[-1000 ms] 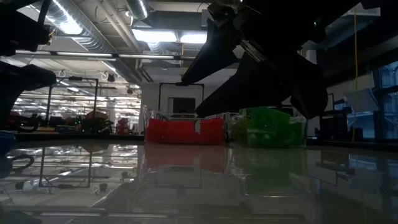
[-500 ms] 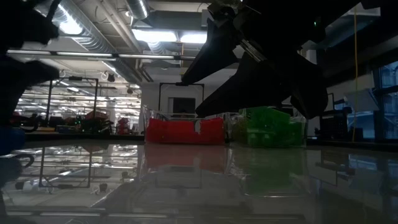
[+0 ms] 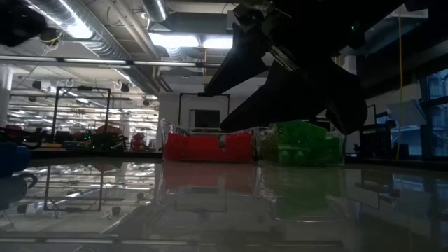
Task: Sort blocks
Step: Put the blue game piece into the bottom transparent bin
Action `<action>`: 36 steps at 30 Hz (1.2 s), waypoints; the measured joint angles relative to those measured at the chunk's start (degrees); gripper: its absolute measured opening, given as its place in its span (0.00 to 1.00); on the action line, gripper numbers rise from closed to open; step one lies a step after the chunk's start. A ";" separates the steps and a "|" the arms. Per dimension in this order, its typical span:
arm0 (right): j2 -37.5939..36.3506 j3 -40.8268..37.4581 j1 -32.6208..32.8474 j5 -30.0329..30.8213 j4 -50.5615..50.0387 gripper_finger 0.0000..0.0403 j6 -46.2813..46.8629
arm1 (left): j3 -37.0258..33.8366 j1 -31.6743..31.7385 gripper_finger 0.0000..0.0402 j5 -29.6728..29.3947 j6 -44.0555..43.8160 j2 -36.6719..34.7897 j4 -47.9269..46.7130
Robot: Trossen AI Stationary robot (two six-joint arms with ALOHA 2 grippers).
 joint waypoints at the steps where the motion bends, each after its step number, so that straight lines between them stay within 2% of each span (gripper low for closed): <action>1: 0.00 0.00 0.00 0.00 -0.02 0.72 0.00 | 0.28 -1.39 0.58 -1.46 -0.69 0.82 -0.01; 10: 0.22 0.00 0.02 -0.45 0.02 0.72 0.02 | 0.51 -9.21 0.51 -18.50 -2.25 12.05 -3.10; 15: 0.28 0.00 0.02 -0.46 0.02 0.72 0.02 | 0.51 -9.55 0.51 -18.80 -3.35 15.12 -6.42; 22: 0.33 0.00 0.02 -0.48 0.02 0.72 0.01 | 0.51 -8.65 0.50 -19.93 -6.78 15.38 -10.48; 36: 0.33 0.00 0.00 -0.59 0.02 0.72 0.00 | -4.19 -7.87 0.51 -20.16 -10.71 15.42 -2.96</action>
